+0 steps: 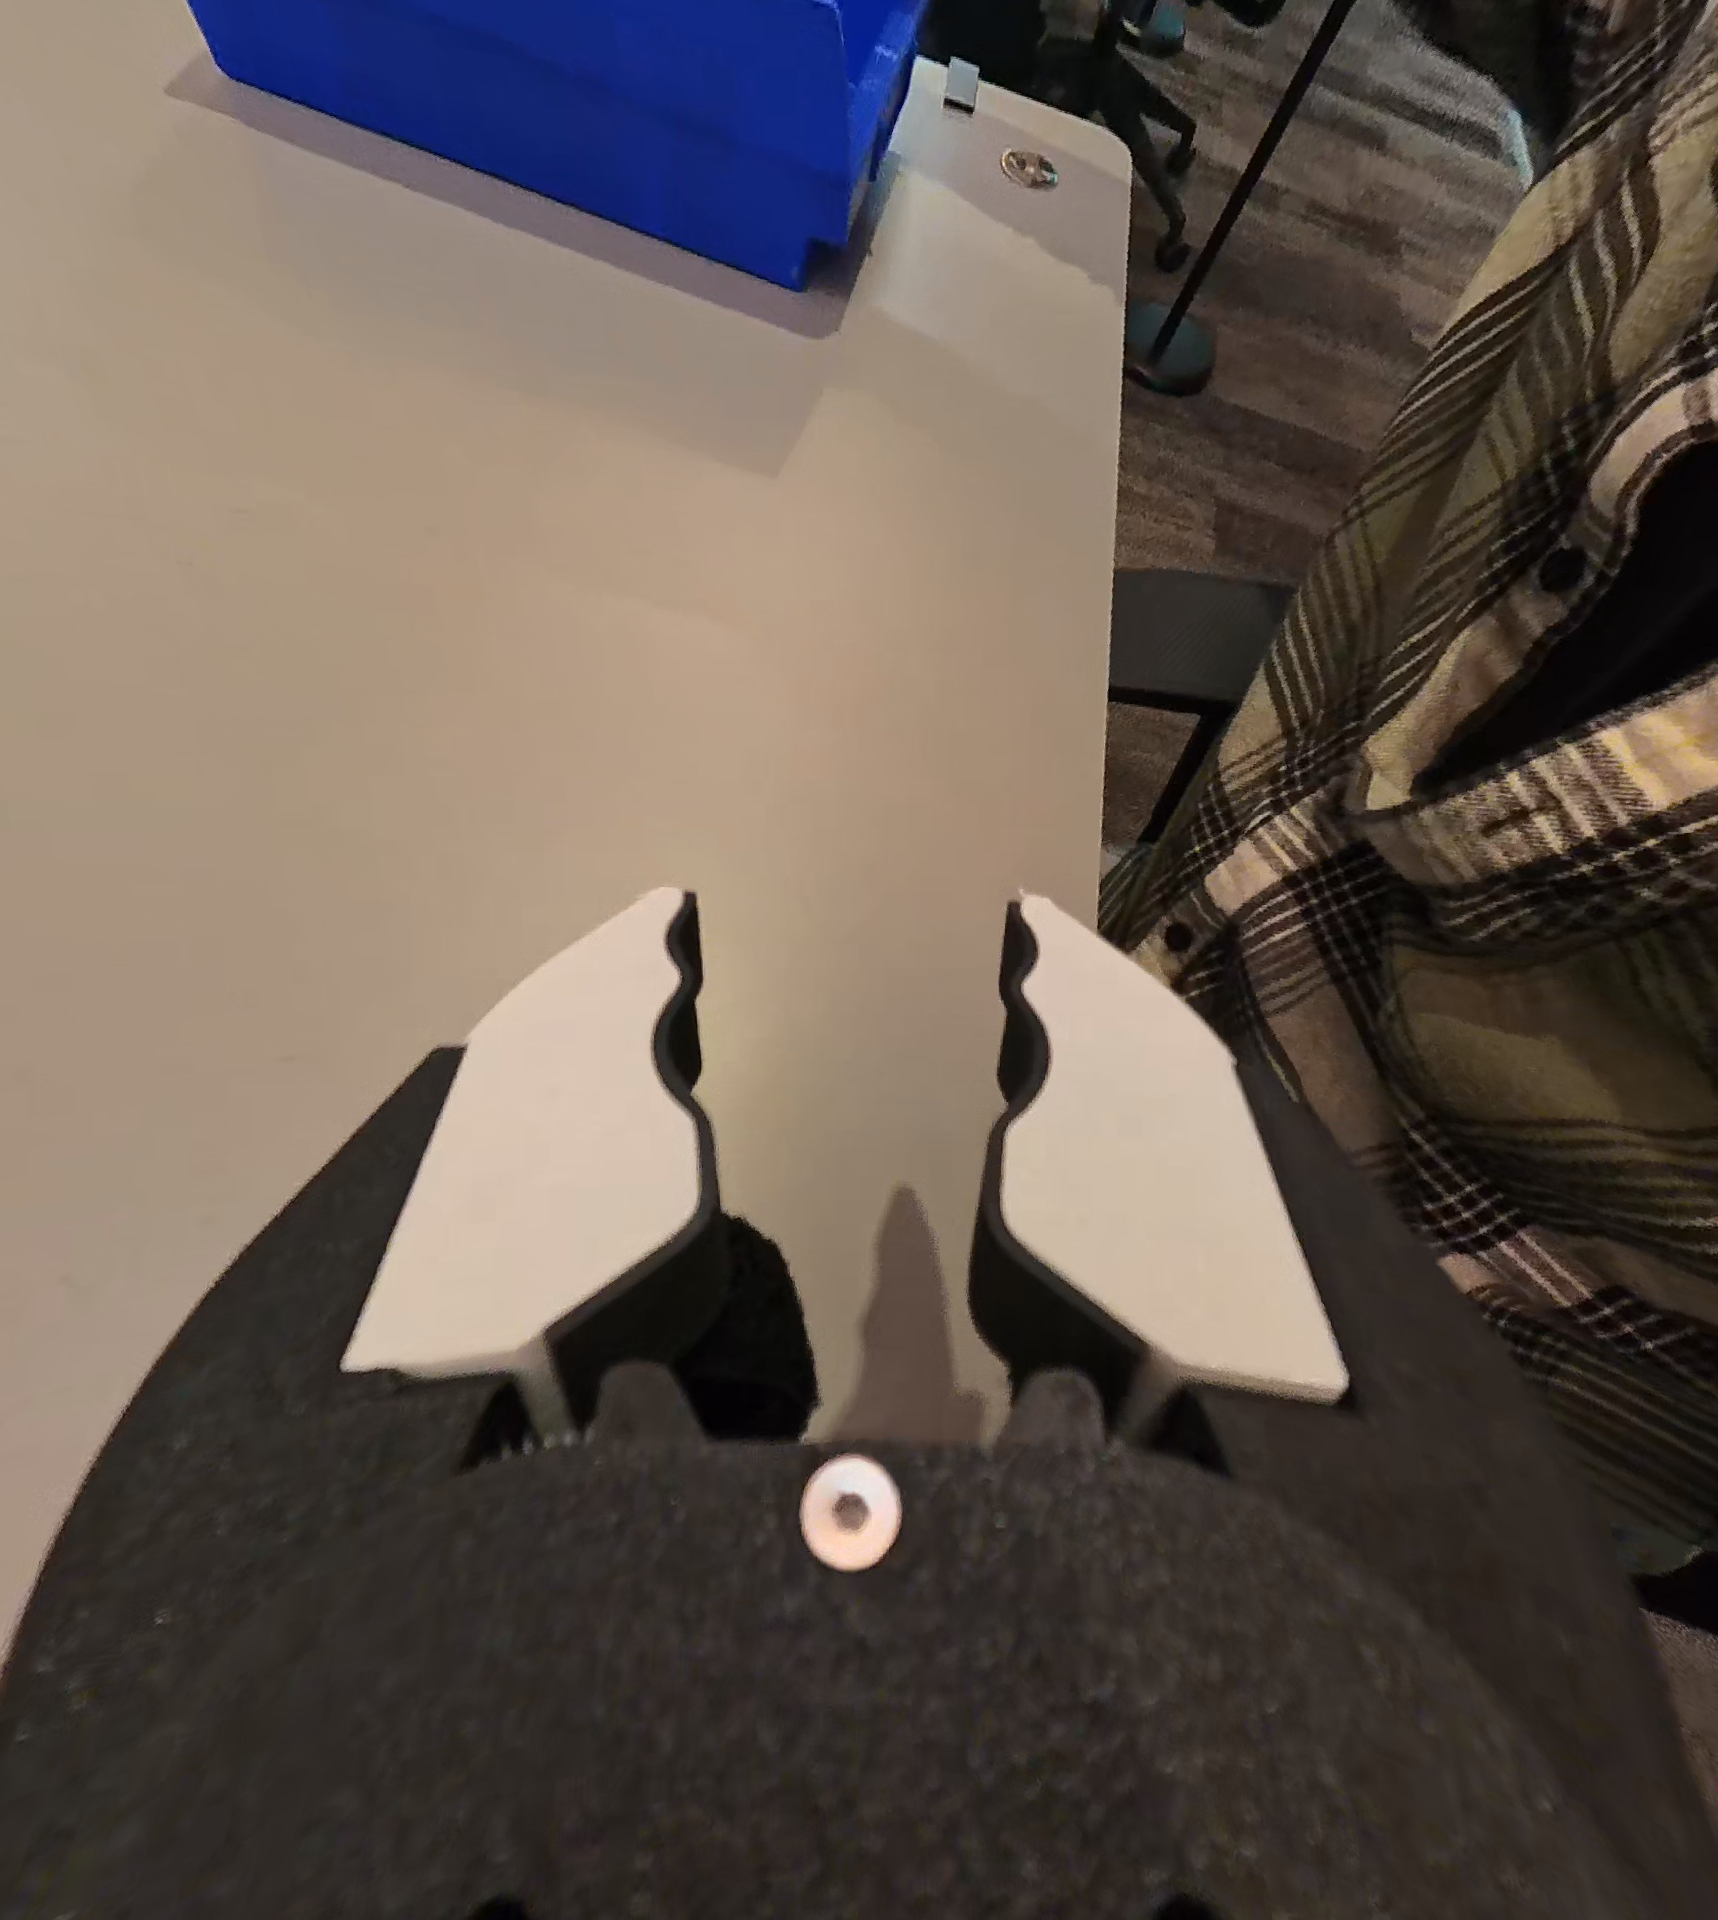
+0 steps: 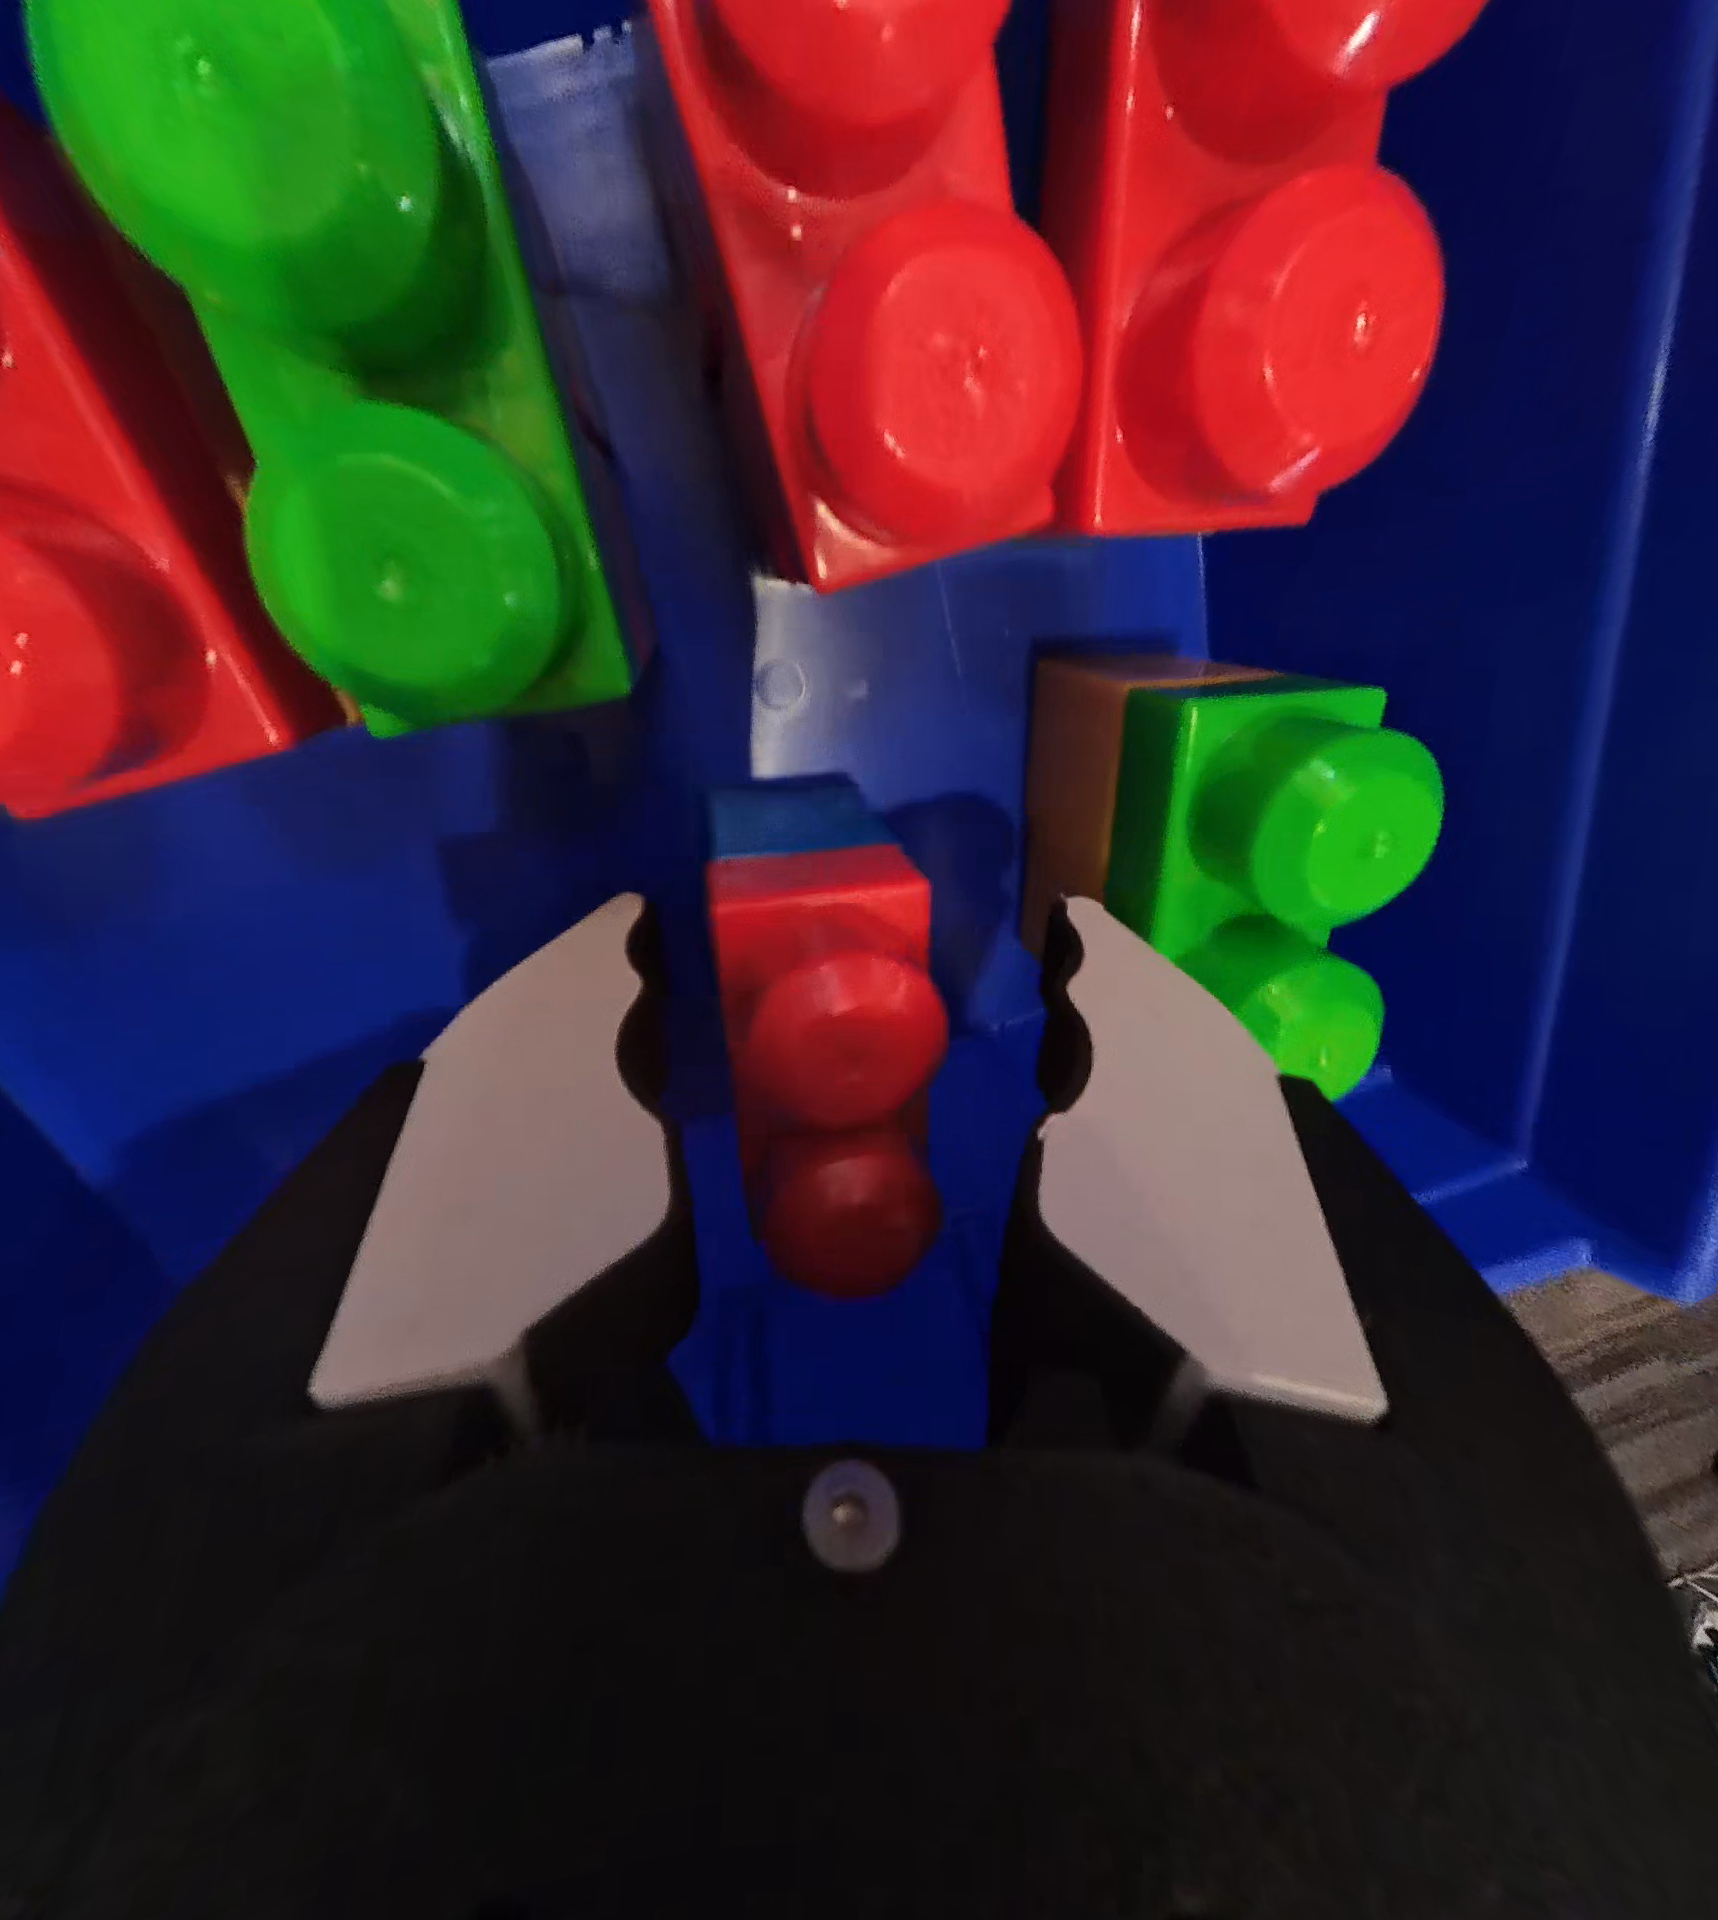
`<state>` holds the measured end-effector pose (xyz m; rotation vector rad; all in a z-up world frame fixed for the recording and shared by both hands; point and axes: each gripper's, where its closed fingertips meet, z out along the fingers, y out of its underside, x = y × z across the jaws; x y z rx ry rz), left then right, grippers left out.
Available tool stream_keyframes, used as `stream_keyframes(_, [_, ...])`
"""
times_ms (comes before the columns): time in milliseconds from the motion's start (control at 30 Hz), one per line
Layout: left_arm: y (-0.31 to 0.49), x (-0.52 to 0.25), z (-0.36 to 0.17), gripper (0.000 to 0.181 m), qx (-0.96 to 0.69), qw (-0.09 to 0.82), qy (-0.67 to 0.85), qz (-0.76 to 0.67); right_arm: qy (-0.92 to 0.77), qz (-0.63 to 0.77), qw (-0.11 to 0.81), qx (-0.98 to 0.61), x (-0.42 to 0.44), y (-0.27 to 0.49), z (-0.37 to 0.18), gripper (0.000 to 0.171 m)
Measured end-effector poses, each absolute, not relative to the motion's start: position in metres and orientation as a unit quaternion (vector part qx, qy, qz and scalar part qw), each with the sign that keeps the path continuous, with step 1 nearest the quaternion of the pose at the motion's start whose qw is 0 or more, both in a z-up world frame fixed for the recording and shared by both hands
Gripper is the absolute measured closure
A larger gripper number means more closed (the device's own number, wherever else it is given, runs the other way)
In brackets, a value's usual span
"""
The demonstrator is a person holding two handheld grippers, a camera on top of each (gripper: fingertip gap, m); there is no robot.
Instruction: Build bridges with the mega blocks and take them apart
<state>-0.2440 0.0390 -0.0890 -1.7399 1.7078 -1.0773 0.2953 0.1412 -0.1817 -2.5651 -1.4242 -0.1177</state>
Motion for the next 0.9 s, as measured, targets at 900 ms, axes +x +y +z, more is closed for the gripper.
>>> stream_keyframes(900, [0.052, -0.276, -0.079, 0.121, -0.659, 0.288, 0.555, -0.419, -0.518, -0.158, 0.074, -0.837, 0.307, 0.146, -0.146, 0.118])
